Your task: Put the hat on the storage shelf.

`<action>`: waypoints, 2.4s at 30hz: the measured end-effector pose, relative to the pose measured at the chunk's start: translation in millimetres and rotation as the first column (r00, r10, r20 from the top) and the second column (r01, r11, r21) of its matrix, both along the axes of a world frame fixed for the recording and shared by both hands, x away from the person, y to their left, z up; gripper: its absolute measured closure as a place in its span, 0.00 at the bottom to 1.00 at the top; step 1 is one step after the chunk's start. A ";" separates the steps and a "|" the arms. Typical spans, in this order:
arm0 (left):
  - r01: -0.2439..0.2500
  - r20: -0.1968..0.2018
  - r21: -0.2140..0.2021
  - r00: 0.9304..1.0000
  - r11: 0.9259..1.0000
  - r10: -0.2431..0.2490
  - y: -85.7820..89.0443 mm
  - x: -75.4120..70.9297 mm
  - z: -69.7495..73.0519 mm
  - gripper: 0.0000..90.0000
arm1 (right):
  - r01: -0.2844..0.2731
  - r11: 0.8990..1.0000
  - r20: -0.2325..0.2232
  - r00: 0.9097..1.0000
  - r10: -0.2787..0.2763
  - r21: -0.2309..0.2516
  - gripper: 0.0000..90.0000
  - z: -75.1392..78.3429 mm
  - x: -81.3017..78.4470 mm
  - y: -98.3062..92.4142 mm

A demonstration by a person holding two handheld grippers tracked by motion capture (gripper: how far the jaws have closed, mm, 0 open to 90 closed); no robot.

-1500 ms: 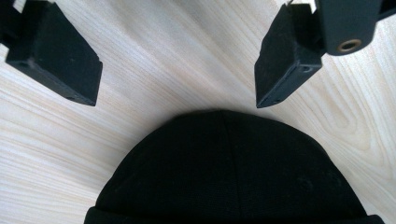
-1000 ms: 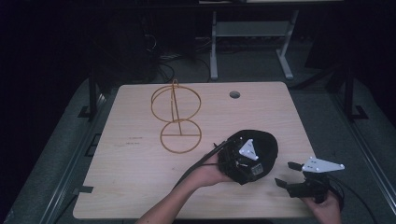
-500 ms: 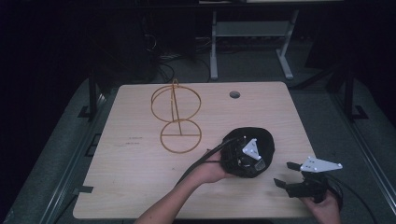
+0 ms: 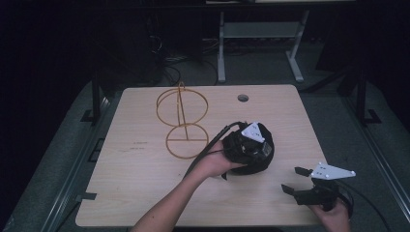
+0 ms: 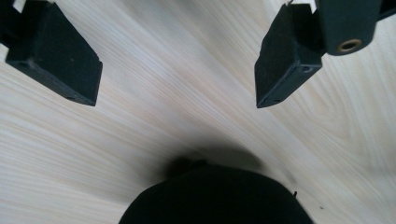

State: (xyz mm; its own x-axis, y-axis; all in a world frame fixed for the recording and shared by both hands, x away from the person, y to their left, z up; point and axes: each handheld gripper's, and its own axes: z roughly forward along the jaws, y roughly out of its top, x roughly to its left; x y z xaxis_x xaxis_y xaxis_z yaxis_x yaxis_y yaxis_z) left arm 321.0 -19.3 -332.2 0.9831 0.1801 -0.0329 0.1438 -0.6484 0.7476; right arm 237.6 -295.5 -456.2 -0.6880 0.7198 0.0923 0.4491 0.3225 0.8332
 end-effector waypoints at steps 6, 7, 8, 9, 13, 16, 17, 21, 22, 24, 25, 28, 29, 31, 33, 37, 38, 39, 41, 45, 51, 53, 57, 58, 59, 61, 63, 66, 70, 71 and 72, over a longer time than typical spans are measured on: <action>-0.023 -0.030 -0.067 0.999 0.997 0.021 11.5 7.7 18.1 0.90 | -0.024 0.999 0.024 0.999 0.024 0.022 0.16 6.3 -2.5 9.2; -0.025 -0.033 -0.074 0.999 0.997 0.023 12.8 8.6 20.9 0.90 | -0.028 0.999 0.031 0.999 0.027 0.024 0.16 7.6 -2.6 10.5; -0.025 -0.036 -0.081 0.999 0.996 0.022 14.0 9.3 23.6 0.90 | -0.029 0.999 0.033 0.999 0.028 0.028 0.16 9.0 -2.7 11.7; -0.027 -0.037 -0.090 0.999 0.996 0.024 15.3 9.7 26.2 0.90 | -0.032 0.999 0.035 0.999 0.031 0.033 0.16 10.6 -2.7 12.8; -0.030 -0.048 -0.121 0.999 0.992 0.024 20.6 10.2 36.3 0.90 | -0.047 0.997 0.053 0.998 0.044 0.054 0.16 17.3 -3.0 16.8; -0.028 -0.059 -0.136 0.998 0.990 0.021 22.5 10.0 42.4 0.90 | -0.059 0.995 0.061 0.997 0.054 0.077 0.16 21.6 -2.7 18.5; -0.026 -0.057 -0.136 0.998 0.990 0.018 22.7 10.0 44.3 0.90 | -0.059 0.995 0.066 0.996 0.054 0.086 0.16 23.2 -2.7 18.9; -0.017 -0.046 -0.135 0.999 0.991 0.011 22.7 9.3 52.2 0.90 | -0.068 0.992 0.087 0.994 0.059 0.110 0.16 31.1 -0.3 20.1; -0.012 -0.040 -0.136 0.999 0.991 0.006 22.5 9.4 54.0 0.90 | -0.072 0.991 0.092 0.994 0.062 0.111 0.16 33.6 0.5 20.7; -0.006 -0.038 -0.137 0.999 0.990 0.001 21.6 9.0 57.3 0.90 | -0.080 0.990 0.103 0.992 0.068 0.119 0.16 38.8 1.8 22.1; -0.004 -0.037 -0.138 0.999 0.990 -0.001 21.0 8.8 58.8 0.90 | -0.082 0.989 0.107 0.992 0.068 0.125 0.16 41.4 2.0 22.9; 0.004 -0.037 -0.137 0.999 0.991 -0.009 18.2 8.8 62.0 0.90 | -0.090 0.987 0.134 0.988 0.072 0.131 0.16 48.5 2.9 26.0; 0.006 -0.035 -0.139 0.999 0.990 -0.011 17.1 8.7 62.8 0.90 | -0.092 0.987 0.142 0.987 0.073 0.132 0.16 50.5 3.1 26.8; 0.009 -0.035 -0.139 0.999 0.990 -0.014 15.0 8.5 64.3 0.90 | -0.097 0.986 0.161 0.984 0.075 0.134 0.16 54.1 4.3 28.2; 0.014 -0.033 -0.142 0.999 0.990 -0.019 13.4 8.5 65.7 0.90 | -0.095 0.986 0.175 0.982 0.070 0.138 0.16 57.5 4.5 29.2; 0.024 -0.032 -0.143 0.999 0.989 -0.029 9.1 8.2 70.2 0.90 | -0.100 0.984 0.188 0.980 0.072 0.145 0.17 62.7 7.2 31.5; 0.029 -0.030 -0.142 0.999 0.989 -0.034 7.8 8.3 71.7 0.90 | -0.099 0.984 0.193 0.979 0.070 0.147 0.17 64.0 7.8 32.0; 0.033 -0.029 -0.141 0.999 0.989 -0.038 6.4 7.9 73.2 0.90 | -0.098 0.985 0.192 0.979 0.069 0.146 0.17 65.2 8.2 32.4; 0.041 -0.024 -0.139 0.999 0.989 -0.045 3.6 7.0 76.0 0.90 | -0.099 0.984 0.202 0.977 0.068 0.147 0.18 67.3 10.3 33.0; 0.058 -0.017 -0.131 0.998 0.990 -0.060 -2.3 4.4 79.2 0.90 | -0.100 0.982 0.203 0.977 0.066 0.160 0.23 69.7 11.2 34.1; 0.088 -0.014 -0.119 0.996 0.989 -0.090 -9.5 1.2 81.9 0.90 | -0.123 0.977 0.229 0.970 0.081 0.177 0.42 68.4 11.2 30.2; 0.097 -0.015 -0.118 0.995 0.988 -0.100 -11.5 -0.2 83.2 0.90 | -0.128 0.973 0.240 0.967 0.080 0.190 0.50 67.3 10.6 28.4; 0.113 -0.011 -0.110 0.993 0.987 -0.115 -15.1 -2.4 85.6 0.90 | -0.140 0.968 0.247 0.965 0.087 0.206 0.63 65.3 9.8 25.9; 0.114 -0.012 -0.110 0.993 0.987 -0.116 -16.0 -3.2 86.1 0.90 | -0.144 0.968 0.250 0.964 0.090 0.208 0.67 65.2 9.7 25.8; 0.120 -0.008 -0.108 0.993 0.987 -0.122 -16.8 -3.8 86.5 0.90 | -0.147 0.967 0.252 0.963 0.093 0.206 0.71 65.3 9.6 25.7; 0.125 -0.003 -0.102 0.992 0.987 -0.126 -17.8 -5.0 87.4 0.90 | -0.143 0.967 0.244 0.966 0.091 0.209 0.76 65.7 9.3 25.8; 0.128 -0.001 -0.098 0.992 0.987 -0.129 -17.7 -6.0 87.4 0.90 | -0.146 0.967 0.242 0.966 0.093 0.210 0.82 66.0 9.6 25.9; 0.126 0.000 -0.093 0.992 0.988 -0.126 -15.7 -5.3 86.4 0.90 | -0.151 0.968 0.230 0.968 0.104 0.200 0.89 67.0 8.8 27.1; 0.109 0.003 -0.087 0.994 0.990 -0.109 -10.3 -3.6 83.2 0.89 | -0.150 0.968 0.208 0.972 0.107 0.204 0.93 68.5 8.8 25.3; 0.103 0.006 -0.082 0.995 0.991 -0.102 -8.9 -3.5 82.1 0.88 | -0.147 0.968 0.200 0.974 0.106 0.201 0.93 69.1 9.0 24.6; 0.100 0.012 -0.074 0.995 0.992 -0.099 -7.2 -3.1 81.0 0.87 | -0.142 0.970 0.195 0.975 0.102 0.200 0.94 69.7 8.7 24.2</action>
State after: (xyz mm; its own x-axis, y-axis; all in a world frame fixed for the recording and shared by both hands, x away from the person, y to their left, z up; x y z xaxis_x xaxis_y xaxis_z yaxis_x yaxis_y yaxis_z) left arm 317.9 -26.5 -251.2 0.9963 0.0785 -0.0339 0.0745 -0.6013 0.7956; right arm 246.3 -271.4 -386.5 -0.7886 0.6070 0.0980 0.2515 0.1730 0.9523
